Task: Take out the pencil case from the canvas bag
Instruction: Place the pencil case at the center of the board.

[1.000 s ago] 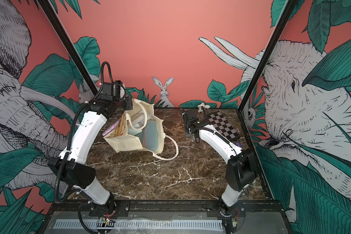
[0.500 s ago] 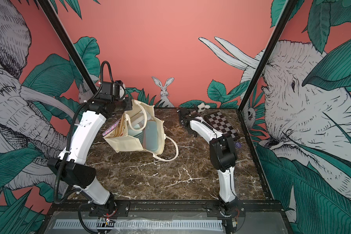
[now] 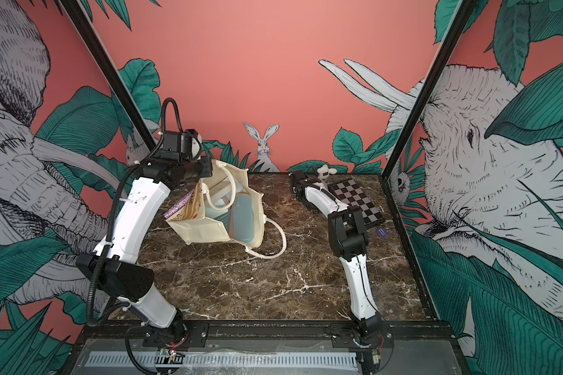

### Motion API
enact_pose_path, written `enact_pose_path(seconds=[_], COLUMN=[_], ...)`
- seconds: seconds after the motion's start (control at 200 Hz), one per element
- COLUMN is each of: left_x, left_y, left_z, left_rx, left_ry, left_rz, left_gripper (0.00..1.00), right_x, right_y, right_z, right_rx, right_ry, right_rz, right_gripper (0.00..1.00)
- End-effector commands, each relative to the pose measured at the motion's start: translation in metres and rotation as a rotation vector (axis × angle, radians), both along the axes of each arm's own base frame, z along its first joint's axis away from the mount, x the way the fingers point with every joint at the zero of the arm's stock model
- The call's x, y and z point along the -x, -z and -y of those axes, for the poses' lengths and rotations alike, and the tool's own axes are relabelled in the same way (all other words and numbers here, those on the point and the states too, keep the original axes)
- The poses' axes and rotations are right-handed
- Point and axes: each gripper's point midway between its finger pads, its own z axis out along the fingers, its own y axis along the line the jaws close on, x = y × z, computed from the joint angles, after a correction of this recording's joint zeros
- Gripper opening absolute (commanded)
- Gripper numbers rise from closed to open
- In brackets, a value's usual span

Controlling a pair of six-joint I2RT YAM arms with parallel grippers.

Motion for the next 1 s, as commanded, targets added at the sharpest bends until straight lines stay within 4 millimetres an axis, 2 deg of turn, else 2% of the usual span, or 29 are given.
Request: enact_pose_path(seconds=[0.0,0.155,0.325,0.455,0.72,0.825,0.995], left_x=[0.002,0.005,0.005,0.006,0.007,0.006,0.006], left_y=[-0.027,-0.028,-0.025,-0.024,-0.022,-0.021,-0.028], left_z=[-0.004,-0.007,-0.006,-0.007,-0.003,0.002,0.007], left_rx=[0.017,0.003,0.006,0.001,0.012,0.028,0.091], left_ry=[-0.01,-0.018,-0.012,-0.013,0.006,0.031,0.068], left_rz=[0.07,0.072,0.064,0.061,0.057,0.051,0.07], left_gripper=[0.0,0.0,0.0,0.0,0.0,0.0,0.0], right_x=[-0.003,-0.004,-0.002,0.001,0.006,0.003,-0.011], right_y=[-0.003,0.005,0.011,0.012,0.003,-0.002,0.001], right_z=[0.007,0.011,0.006,-0.001,-0.044,-0.055,-0.051], right_rx=[0.044,0.041,0.002,-0.067,-0.366,-0.446,-0.45], right_ry=[0.005,0.018,0.019,0.02,-0.063,-0.075,-0.035], right_rz=[-0.008,-0.021,-0.035,-0.036,-0.015,0.006,0.014], right_gripper=[0.22,0.29,0.54,0.65,0.83,0.85,0.83])
